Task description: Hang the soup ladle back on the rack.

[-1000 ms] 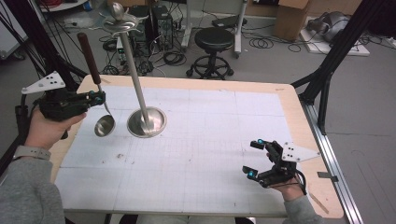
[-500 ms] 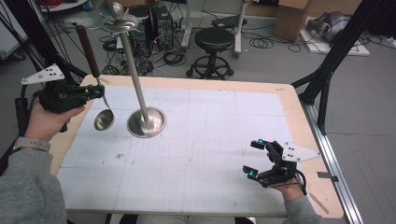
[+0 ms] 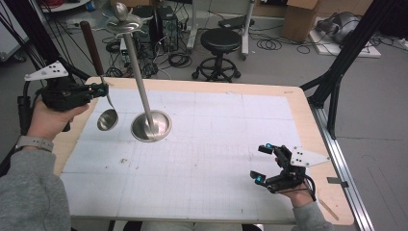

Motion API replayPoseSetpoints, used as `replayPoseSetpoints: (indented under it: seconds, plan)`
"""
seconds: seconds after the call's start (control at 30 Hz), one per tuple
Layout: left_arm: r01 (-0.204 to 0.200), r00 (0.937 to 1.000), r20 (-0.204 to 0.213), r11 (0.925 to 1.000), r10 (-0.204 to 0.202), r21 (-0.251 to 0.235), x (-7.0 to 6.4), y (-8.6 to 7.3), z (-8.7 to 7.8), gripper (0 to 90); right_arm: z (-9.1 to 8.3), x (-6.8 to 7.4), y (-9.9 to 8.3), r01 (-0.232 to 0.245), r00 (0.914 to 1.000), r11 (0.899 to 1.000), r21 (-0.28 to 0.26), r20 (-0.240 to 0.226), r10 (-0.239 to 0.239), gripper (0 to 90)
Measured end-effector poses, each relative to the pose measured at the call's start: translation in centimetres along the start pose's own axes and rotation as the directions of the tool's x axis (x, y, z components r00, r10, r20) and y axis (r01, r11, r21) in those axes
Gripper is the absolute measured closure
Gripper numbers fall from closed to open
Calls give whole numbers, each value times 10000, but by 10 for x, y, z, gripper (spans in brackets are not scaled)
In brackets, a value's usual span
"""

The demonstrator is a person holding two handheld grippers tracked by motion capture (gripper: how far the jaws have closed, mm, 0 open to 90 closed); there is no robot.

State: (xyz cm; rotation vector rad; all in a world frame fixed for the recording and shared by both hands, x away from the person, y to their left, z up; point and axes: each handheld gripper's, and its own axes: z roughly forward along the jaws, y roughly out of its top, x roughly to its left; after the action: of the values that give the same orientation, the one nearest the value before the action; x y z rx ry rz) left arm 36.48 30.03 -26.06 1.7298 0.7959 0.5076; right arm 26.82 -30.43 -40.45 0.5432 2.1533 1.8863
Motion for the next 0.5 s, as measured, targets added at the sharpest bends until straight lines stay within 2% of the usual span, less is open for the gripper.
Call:
replayPoseSetpoints:
  seconds: [0.27,0.5]
  plan:
    - [-20,10000,-67,10000,21,73,1,0,3,841,0,0,0,17,10000,10000,-37,15,-17,67]
    - [7,10000,49,9999,-8,117,1,2,5,842,-1,0,0,-8,10000,10000,-61,47,9,67]
